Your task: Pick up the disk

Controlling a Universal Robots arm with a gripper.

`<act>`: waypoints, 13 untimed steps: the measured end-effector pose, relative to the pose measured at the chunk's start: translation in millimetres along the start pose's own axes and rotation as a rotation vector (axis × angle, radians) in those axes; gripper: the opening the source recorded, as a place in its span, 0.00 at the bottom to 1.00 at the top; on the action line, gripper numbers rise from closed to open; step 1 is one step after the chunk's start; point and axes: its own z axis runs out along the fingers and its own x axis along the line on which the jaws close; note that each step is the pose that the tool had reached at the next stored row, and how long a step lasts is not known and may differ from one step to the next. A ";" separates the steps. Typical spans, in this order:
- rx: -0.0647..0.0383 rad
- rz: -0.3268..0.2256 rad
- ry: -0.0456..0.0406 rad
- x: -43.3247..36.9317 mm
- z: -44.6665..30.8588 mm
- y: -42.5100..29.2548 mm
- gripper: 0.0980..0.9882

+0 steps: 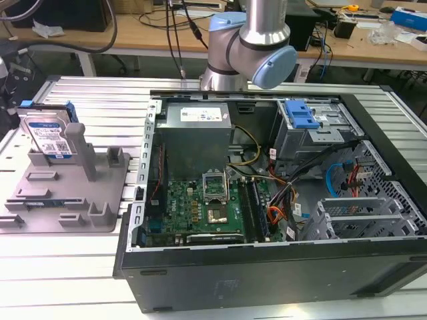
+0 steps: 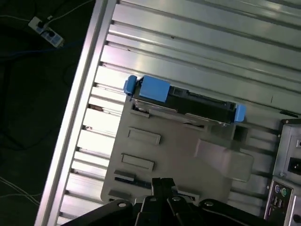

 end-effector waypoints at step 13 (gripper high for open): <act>0.001 -0.349 0.0132 0.0 0.5 0.0 0.01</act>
